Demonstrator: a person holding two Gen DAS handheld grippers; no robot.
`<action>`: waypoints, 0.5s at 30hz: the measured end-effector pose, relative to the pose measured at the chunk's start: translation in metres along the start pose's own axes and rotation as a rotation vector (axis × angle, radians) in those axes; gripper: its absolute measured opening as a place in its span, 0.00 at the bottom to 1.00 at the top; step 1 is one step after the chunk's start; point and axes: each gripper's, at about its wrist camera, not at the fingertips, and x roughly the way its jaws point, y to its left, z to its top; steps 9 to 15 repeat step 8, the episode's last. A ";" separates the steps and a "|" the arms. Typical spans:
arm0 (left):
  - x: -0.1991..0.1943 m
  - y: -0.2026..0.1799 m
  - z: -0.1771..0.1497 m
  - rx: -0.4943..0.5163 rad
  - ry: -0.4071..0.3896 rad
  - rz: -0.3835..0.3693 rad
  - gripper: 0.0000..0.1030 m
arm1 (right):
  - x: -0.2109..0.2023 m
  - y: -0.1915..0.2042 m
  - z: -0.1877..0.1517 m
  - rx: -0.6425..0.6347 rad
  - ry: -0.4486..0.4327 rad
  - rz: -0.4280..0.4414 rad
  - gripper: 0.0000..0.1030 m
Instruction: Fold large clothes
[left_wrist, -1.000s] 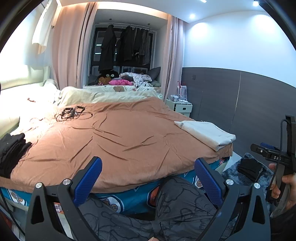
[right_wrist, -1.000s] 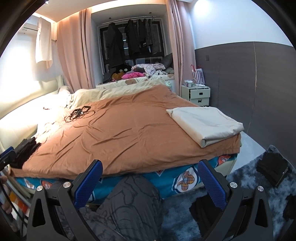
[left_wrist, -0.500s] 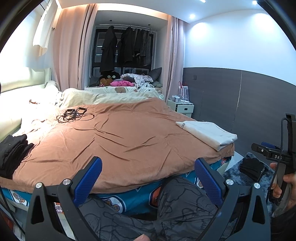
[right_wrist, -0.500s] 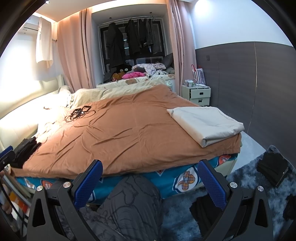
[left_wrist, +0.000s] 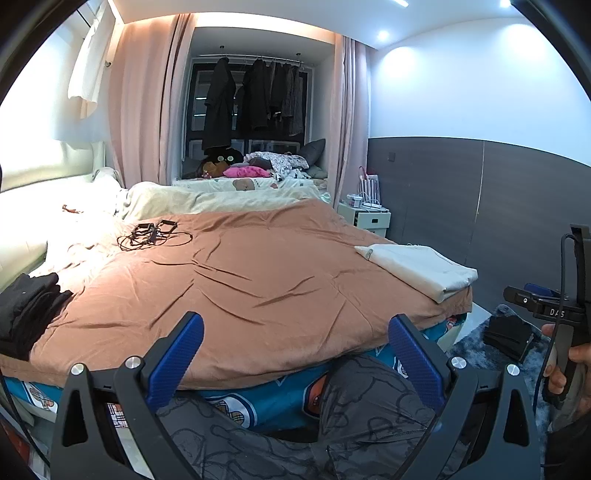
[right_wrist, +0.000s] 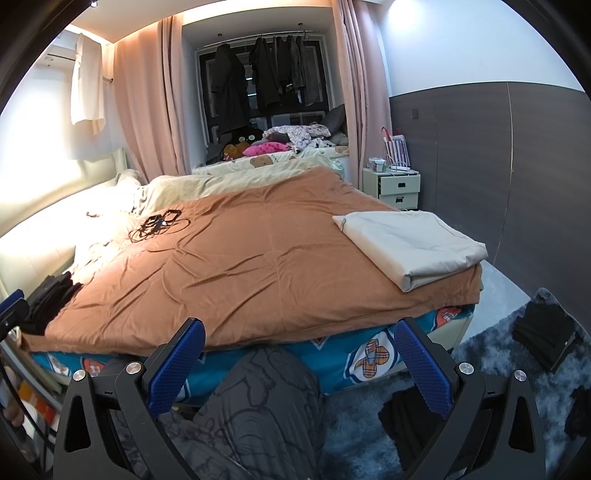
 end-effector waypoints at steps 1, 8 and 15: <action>0.000 0.000 0.000 -0.003 0.001 0.000 0.99 | 0.001 0.000 0.000 -0.001 0.001 -0.001 1.00; 0.000 0.003 0.000 -0.006 -0.001 0.002 0.99 | 0.002 0.000 -0.002 -0.003 0.005 -0.001 1.00; 0.000 0.003 0.000 -0.006 -0.001 0.002 0.99 | 0.002 0.000 -0.002 -0.003 0.005 -0.001 1.00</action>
